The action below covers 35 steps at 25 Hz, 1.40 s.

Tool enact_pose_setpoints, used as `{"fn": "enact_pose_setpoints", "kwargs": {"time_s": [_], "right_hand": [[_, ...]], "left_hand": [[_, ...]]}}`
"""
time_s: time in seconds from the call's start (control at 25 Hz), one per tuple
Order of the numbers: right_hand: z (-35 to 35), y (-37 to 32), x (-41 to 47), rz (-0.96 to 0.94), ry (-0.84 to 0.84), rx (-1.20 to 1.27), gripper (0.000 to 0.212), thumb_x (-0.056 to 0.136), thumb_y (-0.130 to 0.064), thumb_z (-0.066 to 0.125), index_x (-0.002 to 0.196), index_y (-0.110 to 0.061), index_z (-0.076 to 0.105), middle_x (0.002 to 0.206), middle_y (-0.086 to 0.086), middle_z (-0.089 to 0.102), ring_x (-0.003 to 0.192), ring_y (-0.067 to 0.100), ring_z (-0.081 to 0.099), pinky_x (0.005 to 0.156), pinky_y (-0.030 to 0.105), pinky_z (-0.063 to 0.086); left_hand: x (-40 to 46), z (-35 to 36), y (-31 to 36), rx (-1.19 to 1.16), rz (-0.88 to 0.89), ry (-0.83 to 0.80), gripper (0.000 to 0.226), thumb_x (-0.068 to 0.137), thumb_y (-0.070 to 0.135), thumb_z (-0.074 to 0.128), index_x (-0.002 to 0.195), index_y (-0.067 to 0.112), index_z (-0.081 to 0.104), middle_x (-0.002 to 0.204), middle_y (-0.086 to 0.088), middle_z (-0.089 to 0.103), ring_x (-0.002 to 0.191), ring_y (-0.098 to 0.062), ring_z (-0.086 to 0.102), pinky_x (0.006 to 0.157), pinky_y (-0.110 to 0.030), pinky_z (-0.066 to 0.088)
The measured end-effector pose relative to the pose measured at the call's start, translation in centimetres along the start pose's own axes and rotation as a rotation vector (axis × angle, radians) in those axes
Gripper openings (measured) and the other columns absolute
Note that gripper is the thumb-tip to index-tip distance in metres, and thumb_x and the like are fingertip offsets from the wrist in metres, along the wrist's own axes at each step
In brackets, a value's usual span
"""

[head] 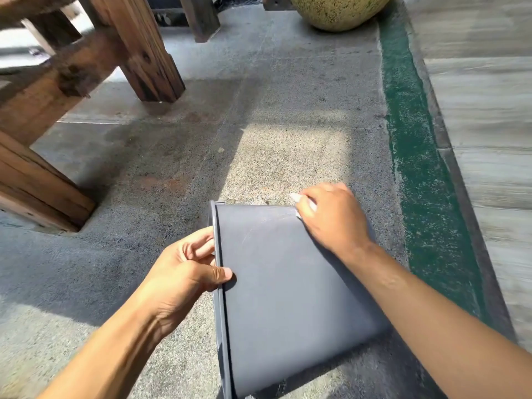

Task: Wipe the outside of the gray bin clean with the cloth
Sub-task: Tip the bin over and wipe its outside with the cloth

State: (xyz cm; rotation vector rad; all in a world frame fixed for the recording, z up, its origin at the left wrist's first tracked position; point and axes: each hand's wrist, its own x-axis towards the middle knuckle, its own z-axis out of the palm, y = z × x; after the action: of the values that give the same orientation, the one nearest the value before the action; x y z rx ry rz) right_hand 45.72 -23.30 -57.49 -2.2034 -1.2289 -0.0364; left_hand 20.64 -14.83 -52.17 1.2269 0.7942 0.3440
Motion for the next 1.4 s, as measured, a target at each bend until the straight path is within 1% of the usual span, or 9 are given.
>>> {"fn": "enact_pose_setpoints", "kwargs": {"time_s": [0.16,0.24,0.36,0.48,0.6,0.76,0.96,1.16,1.4], "right_hand": [[-1.5,8.0,-2.6,0.497,0.012,0.121,0.032,0.091,-0.034,0.051,0.090,-0.016,0.078,0.094,0.011,0.076,0.088,0.036,0.066,0.072,0.033,0.047],[-1.3,8.4,-3.9,0.666,0.021,0.211,0.025,0.088,-0.025,0.058,0.073,-0.010,0.071,0.064,0.004,0.068,0.074,0.036,0.063,0.060,0.031,0.043],[-0.7,7.7,-4.2,0.704,0.025,0.288,0.026,0.086,-0.021,0.059,0.063,-0.009,0.063,0.045,-0.002,0.053,0.054,0.032,0.050,0.048,0.024,0.042],[-0.8,7.0,-3.5,0.629,0.020,0.330,0.020,0.086,-0.022,0.061,0.069,-0.021,0.073,0.064,-0.002,0.072,0.059,0.017,0.064,0.050,0.014,0.042],[-0.4,6.6,-3.3,0.583,0.022,0.336,0.017,0.085,-0.025,0.063,0.082,-0.020,0.079,0.081,-0.001,0.078,0.079,0.020,0.070,0.071,0.026,0.052],[-0.4,6.0,-2.4,0.629,0.081,0.418,0.017,0.086,-0.025,0.063,0.086,-0.018,0.078,0.081,-0.001,0.077,0.079,0.022,0.069,0.070,0.029,0.050],[-1.6,4.3,-0.2,0.809,0.149,0.867,0.017,0.093,-0.018,0.062,0.083,-0.015,0.075,0.069,0.008,0.065,0.051,0.022,0.055,0.046,0.028,0.043],[-1.4,4.2,-0.1,0.848,0.170,1.078,0.016,0.096,-0.012,0.064,0.084,-0.011,0.075,0.058,0.002,0.064,0.050,0.018,0.055,0.054,0.032,0.046],[-2.3,-0.4,0.0,0.436,0.228,0.738,0.018,0.086,-0.013,0.069,0.095,-0.026,0.079,0.094,-0.002,0.077,0.081,0.019,0.072,0.064,0.030,0.058]], "left_hand": [[0.0,-0.5,-0.5,-0.077,-0.065,0.075,0.060,0.057,-0.015,0.067,0.115,0.002,0.072,0.129,-0.026,0.069,0.115,-0.038,0.064,0.096,-0.047,0.050],[0.7,-0.9,-0.4,-0.163,-0.114,0.148,0.056,0.057,-0.004,0.078,0.112,-0.005,0.066,0.128,-0.032,0.066,0.108,-0.038,0.064,0.099,-0.049,0.048],[1.4,-1.1,0.9,-0.391,-0.235,0.259,0.063,0.070,0.044,0.080,0.115,0.004,0.064,0.096,-0.022,0.064,0.079,-0.028,0.064,0.079,-0.033,0.054],[1.4,-1.0,1.4,-0.460,-0.350,0.342,0.063,0.093,0.060,0.048,0.113,0.004,0.067,0.081,-0.017,0.074,0.061,-0.021,0.070,0.053,-0.026,0.053],[1.2,-0.6,1.4,-0.338,-0.362,0.380,0.050,0.101,0.047,0.042,0.118,0.008,0.067,0.113,-0.022,0.074,0.100,-0.033,0.071,0.078,-0.042,0.053],[1.4,-1.1,2.6,-0.253,-0.119,0.419,0.022,0.099,0.028,0.054,0.090,0.012,0.067,0.076,-0.009,0.068,0.068,-0.023,0.066,0.063,-0.033,0.057],[0.9,-1.3,3.9,-0.188,0.128,0.307,0.017,0.092,0.013,0.061,0.079,0.008,0.070,0.070,-0.009,0.061,0.065,-0.021,0.049,0.067,-0.031,0.042],[0.3,-2.1,2.7,-0.093,0.086,0.292,0.047,0.066,0.002,0.058,0.104,-0.025,0.055,0.120,-0.042,0.064,0.104,-0.041,0.061,0.101,-0.055,0.046],[0.5,-1.9,2.3,-0.056,0.009,0.307,0.021,0.057,0.002,0.054,0.075,-0.007,0.058,0.076,-0.023,0.062,0.073,-0.034,0.051,0.067,-0.039,0.042]]}}
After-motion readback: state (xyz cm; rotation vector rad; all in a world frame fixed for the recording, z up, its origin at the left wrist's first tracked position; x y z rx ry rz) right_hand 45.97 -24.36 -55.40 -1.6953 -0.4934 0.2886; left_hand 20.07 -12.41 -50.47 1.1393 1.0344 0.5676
